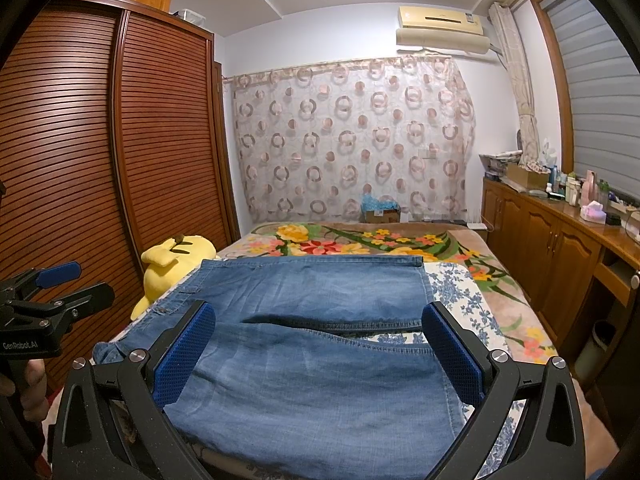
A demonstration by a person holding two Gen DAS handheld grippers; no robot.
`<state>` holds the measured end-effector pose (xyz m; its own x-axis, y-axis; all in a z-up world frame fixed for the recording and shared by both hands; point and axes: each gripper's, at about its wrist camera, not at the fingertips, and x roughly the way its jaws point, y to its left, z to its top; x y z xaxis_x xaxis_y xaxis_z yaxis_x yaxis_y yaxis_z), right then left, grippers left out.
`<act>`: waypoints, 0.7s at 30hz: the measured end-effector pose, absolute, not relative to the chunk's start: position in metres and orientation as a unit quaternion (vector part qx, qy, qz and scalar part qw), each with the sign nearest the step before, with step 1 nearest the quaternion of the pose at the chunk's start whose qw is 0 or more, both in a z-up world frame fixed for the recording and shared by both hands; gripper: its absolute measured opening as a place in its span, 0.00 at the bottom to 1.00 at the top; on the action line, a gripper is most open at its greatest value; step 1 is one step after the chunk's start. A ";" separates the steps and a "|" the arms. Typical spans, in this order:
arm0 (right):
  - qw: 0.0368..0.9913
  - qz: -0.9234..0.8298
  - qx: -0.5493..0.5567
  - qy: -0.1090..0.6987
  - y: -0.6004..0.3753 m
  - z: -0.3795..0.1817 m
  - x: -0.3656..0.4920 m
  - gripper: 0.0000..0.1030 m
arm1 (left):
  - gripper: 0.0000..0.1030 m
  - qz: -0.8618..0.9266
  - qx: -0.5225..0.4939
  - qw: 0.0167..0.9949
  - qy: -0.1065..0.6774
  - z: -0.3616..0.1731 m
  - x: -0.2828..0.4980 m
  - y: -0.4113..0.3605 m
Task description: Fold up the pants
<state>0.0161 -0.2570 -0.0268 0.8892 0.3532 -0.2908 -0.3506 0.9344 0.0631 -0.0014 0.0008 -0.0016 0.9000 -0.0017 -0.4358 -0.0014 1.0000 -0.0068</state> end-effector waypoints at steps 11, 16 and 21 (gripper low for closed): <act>0.971 0.181 0.008 0.154 -0.255 -0.029 0.015 1.00 | 1.00 0.001 -0.004 0.974 0.225 -0.007 0.000 0.002; 0.971 0.180 0.011 0.159 -0.255 -0.030 0.017 1.00 | 1.00 0.001 -0.004 0.974 0.228 -0.011 0.001 0.003; 0.969 0.177 0.011 0.174 -0.254 -0.036 0.022 1.00 | 1.00 0.004 -0.006 0.970 0.242 -0.029 0.001 -0.006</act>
<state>0.0221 -0.2542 -0.0358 0.8767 0.3475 -0.3327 -0.3398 0.9368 0.0832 0.0011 -0.0060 -0.0289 0.8824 0.0046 -0.4704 -0.0103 0.9999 -0.0097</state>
